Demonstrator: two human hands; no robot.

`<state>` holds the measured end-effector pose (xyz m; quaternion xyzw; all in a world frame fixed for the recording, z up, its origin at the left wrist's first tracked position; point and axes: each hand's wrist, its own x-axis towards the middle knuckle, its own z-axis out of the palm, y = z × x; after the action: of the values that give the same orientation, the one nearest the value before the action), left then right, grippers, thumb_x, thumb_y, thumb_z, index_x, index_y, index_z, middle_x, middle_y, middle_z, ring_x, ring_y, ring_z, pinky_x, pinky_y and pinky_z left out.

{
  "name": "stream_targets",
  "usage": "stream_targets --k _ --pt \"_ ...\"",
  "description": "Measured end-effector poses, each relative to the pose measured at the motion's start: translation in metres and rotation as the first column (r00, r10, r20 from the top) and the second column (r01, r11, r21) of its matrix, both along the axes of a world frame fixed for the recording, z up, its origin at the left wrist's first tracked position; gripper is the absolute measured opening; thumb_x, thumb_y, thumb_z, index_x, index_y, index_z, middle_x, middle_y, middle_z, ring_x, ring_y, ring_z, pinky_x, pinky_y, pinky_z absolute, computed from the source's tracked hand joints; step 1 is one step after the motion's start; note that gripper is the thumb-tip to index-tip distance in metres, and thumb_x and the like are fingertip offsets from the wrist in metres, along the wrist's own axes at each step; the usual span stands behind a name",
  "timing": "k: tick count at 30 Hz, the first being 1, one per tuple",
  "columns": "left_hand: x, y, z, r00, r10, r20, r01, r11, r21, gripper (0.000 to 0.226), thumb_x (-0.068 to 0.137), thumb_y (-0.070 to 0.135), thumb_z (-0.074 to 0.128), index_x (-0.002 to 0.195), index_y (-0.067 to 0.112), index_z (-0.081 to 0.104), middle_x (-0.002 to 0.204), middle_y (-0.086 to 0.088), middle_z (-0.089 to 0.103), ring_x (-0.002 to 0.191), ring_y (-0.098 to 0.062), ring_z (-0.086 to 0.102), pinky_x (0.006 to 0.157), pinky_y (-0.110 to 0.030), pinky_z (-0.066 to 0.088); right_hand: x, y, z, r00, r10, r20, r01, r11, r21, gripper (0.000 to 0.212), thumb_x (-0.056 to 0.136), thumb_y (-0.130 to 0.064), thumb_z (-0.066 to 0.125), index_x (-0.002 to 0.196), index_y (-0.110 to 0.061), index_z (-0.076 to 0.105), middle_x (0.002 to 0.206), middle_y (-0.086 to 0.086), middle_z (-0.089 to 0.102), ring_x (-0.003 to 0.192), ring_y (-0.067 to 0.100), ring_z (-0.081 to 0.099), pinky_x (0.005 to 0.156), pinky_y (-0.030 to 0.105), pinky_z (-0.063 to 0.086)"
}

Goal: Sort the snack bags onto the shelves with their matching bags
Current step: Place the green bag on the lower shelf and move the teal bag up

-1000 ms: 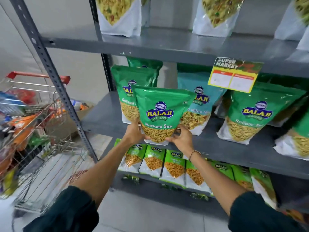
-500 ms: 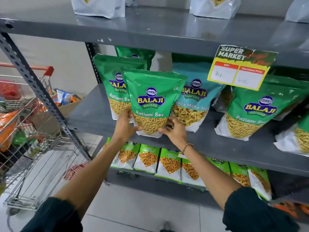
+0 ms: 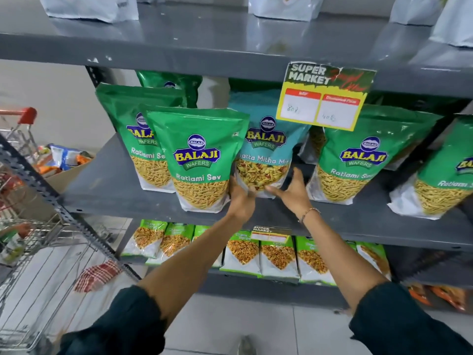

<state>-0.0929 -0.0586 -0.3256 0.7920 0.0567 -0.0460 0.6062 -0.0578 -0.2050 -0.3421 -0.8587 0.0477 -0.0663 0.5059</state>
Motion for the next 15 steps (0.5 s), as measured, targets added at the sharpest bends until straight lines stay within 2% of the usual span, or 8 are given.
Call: stream_targets --k 3,5,7,9,12,13,15 --pt "0.025 -0.005 -0.003 0.987 0.100 -0.123 -0.105 0.994 -0.028 0.063 0.099 0.023 0.029 0.147 0.010 -0.010 0.158 -0.015 0.011 0.142 -0.033 0.023 0.109 -0.038 0.028 0.010 0.001 0.000 0.993 0.022 -0.113 -0.006 0.991 0.136 0.105 0.061 -0.034 0.083 0.139 -0.007 0.018 0.137 0.003 0.042 0.125 0.017 0.040 0.101 0.031 0.036" --pt "0.036 -0.003 -0.008 0.992 0.081 -0.093 -0.074 0.995 0.073 0.061 0.099 0.022 0.027 0.147 0.012 -0.009 0.156 -0.018 0.018 0.138 -0.036 0.032 0.108 -0.041 0.032 0.016 -0.001 -0.008 0.995 0.032 -0.097 -0.014 0.983 0.180 0.107 0.050 -0.047 0.086 0.134 -0.011 0.030 0.135 0.004 0.052 0.123 0.017 0.049 0.103 0.040 0.043" --pt "0.040 -0.001 -0.013 1.000 0.018 0.001 -0.018 0.993 0.121 0.062 0.096 0.013 0.031 0.148 0.013 -0.004 0.155 -0.016 0.021 0.139 -0.033 0.029 0.111 -0.040 0.028 0.019 -0.002 -0.015 0.996 0.042 -0.076 -0.028 0.984 0.175 0.092 0.050 -0.046 0.086 0.125 -0.015 0.043 0.126 0.004 0.059 0.117 0.018 0.055 0.099 0.042 0.047" --pt "0.043 0.003 -0.017 0.996 -0.020 0.088 0.007 0.990 0.143 0.065 0.091 0.004 0.037 0.147 0.014 0.004 0.152 -0.015 0.026 0.139 -0.031 0.028 0.114 -0.041 0.025 0.016 0.001 -0.015 0.999 0.002 -0.038 0.003 0.991 0.136 0.074 0.059 -0.034 0.085 0.118 -0.010 0.047 0.120 0.007 0.063 0.111 0.020 0.058 0.090 0.035 0.049" --pt "0.050 0.007 -0.019 0.994 -0.053 0.094 0.035 0.982 0.184 0.064 0.090 0.003 0.038 0.146 0.017 0.008 0.147 -0.014 0.034 0.136 -0.030 0.032 0.114 -0.045 0.026 0.003 0.008 -0.015 0.995 -0.098 0.032 0.094 0.990 0.106 0.064 0.062 -0.026 0.084 0.108 -0.003 0.046 0.106 0.010 0.064 0.096 0.019 0.058 0.076 0.031 0.047" --pt "0.050 0.008 -0.017 0.991 -0.088 0.097 0.069 0.980 0.185 0.063 0.091 0.002 0.038 0.145 0.015 0.008 0.144 -0.012 0.037 0.134 -0.028 0.034 0.114 -0.041 0.026 -0.004 0.011 -0.017 0.989 -0.132 0.067 0.124 0.986 0.112 0.064 0.062 -0.026 0.084 0.106 -0.003 0.045 0.103 0.010 0.063 0.092 0.017 0.057 0.073 0.031 0.047" --pt "0.049 0.007 -0.014 0.979 -0.177 0.099 0.157 0.970 0.187 0.059 0.091 0.000 0.037 0.144 0.010 0.012 0.133 -0.004 0.041 0.126 -0.018 0.035 0.105 -0.022 0.026 -0.016 0.013 -0.024 0.967 -0.201 0.156 0.184 0.976 0.120 0.064 0.061 -0.029 0.084 0.104 -0.002 0.045 0.099 0.013 0.064 0.088 0.018 0.058 0.069 0.034 0.049"
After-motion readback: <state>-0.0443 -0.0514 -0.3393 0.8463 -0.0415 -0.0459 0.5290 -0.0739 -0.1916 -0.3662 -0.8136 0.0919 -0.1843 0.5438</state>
